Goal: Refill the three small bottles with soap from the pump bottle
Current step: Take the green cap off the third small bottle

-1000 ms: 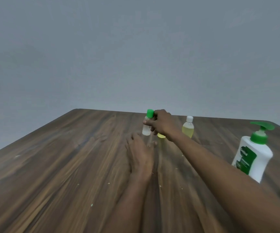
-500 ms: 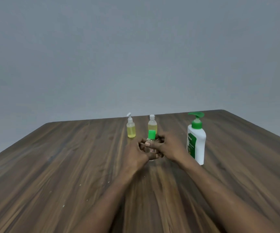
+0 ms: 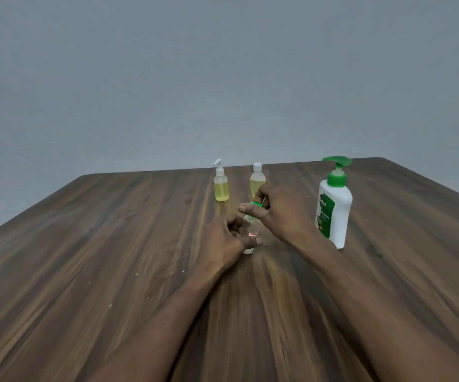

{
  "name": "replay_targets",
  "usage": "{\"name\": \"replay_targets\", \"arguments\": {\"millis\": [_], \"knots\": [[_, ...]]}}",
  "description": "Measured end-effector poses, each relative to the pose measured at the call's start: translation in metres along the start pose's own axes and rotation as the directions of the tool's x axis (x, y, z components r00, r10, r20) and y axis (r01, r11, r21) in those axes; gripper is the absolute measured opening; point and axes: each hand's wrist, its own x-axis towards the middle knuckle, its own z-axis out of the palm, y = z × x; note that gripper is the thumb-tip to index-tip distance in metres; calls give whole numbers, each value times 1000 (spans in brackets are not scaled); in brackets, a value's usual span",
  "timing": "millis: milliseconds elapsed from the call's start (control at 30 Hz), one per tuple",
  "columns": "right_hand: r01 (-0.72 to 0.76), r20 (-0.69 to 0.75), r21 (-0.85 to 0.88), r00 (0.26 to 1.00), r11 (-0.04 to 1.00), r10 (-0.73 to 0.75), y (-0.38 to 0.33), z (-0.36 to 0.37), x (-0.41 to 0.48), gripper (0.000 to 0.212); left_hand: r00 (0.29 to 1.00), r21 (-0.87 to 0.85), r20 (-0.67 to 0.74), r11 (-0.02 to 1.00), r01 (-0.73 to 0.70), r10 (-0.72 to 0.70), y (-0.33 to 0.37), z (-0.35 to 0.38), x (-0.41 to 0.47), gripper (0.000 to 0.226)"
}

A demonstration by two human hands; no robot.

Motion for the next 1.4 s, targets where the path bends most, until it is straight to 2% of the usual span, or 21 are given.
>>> {"name": "replay_targets", "arguments": {"millis": [167, 233, 300, 367, 433, 467, 500, 533, 600, 667, 700, 767, 833, 867, 967, 1033, 1133, 1200, 1267, 1400], "knots": [[143, 211, -68, 969, 987, -126, -2, -7, -2, 21, 998, 17, 57, 1000, -20, 19, -6, -9, 4, 26], [182, 289, -15, 942, 983, -170, 1, -15, -2, 6, 998, 24, 54, 1000, -18, 17, -8, -10, 5, 26], [130, 316, 103, 936, 986, -156, 6, -23, -2, 23, 999, 35, 51, 999, -19, 17, -8, -10, 6, 28], [61, 257, 144, 962, 988, -96, 6, -23, -2, 25, 999, 33, 41, 999, -13, 12, -8, -11, 7, 29], [-13, 177, 64, 984, 998, 1, 0, -18, 0, 19, 999, 12, 45, 1000, -2, 2, -7, -12, 7, 29], [-15, 155, -17, 988, 1000, 18, -1, -14, 1, 30, 998, 3, 55, 1000, 1, -1, -7, -13, 7, 29], [7, 171, -88, 985, 996, 8, -2, -11, 0, 36, 998, -1, 64, 1000, 1, -1, -7, -13, 7, 29], [32, 197, -112, 980, 993, -9, -2, -10, -1, 32, 998, -2, 70, 1000, -2, 2, -7, -13, 7, 28], [21, 262, 51, 964, 998, -34, 1, -16, -1, 6, 997, -2, 74, 1000, -4, 5, -7, -12, 8, 28], [-31, 289, 208, 957, 978, -31, 2, -21, -1, 32, 998, 5, 71, 1000, 1, -1, -6, -12, 8, 29], [-46, 253, 195, 967, 980, -5, 3, -19, 0, 33, 998, 7, 69, 1000, 3, -4, -5, -12, 8, 29], [-20, 190, 7, 982, 1000, 18, -2, -12, 1, 25, 998, 20, 66, 1000, -1, -1, -5, -12, 7, 29], [27, 215, -166, 977, 986, 10, -2, -7, -1, 44, 997, 37, 70, 999, -16, 14, -6, -12, 7, 29], [49, 238, -182, 971, 982, -5, -4, -7, -2, 43, 997, 40, 73, 999, -21, 18, -6, -12, 7, 29], [101, 306, -53, 949, 993, -80, -2, -18, -3, 6, 997, 32, 78, 999, -24, 22, -6, -11, 7, 30], [116, 335, 47, 934, 992, -125, -2, -27, -4, 24, 996, 33, 87, 999, -30, 27, -6, -11, 7, 31], [127, 225, 169, 960, 977, -164, 1, -36, -5, 34, 994, 21, 105, 999, -27, 24, -8, -13, 10, 30], [72, 72, 259, 993, 963, -94, 6, -36, -3, 35, 996, 4, 93, 1000, -13, 12, -10, -15, 12, 30], [-21, -25, 268, 999, 963, 29, 11, -29, -1, 35, 999, -24, 51, 1000, 17, -15, -11, -17, 13, 32], [-200, 30, 161, 980, 966, 198, 19, -2, -8, 29, 1000, -68, -13, 997, 19, -20, -10, -19, 14, 33]]}}
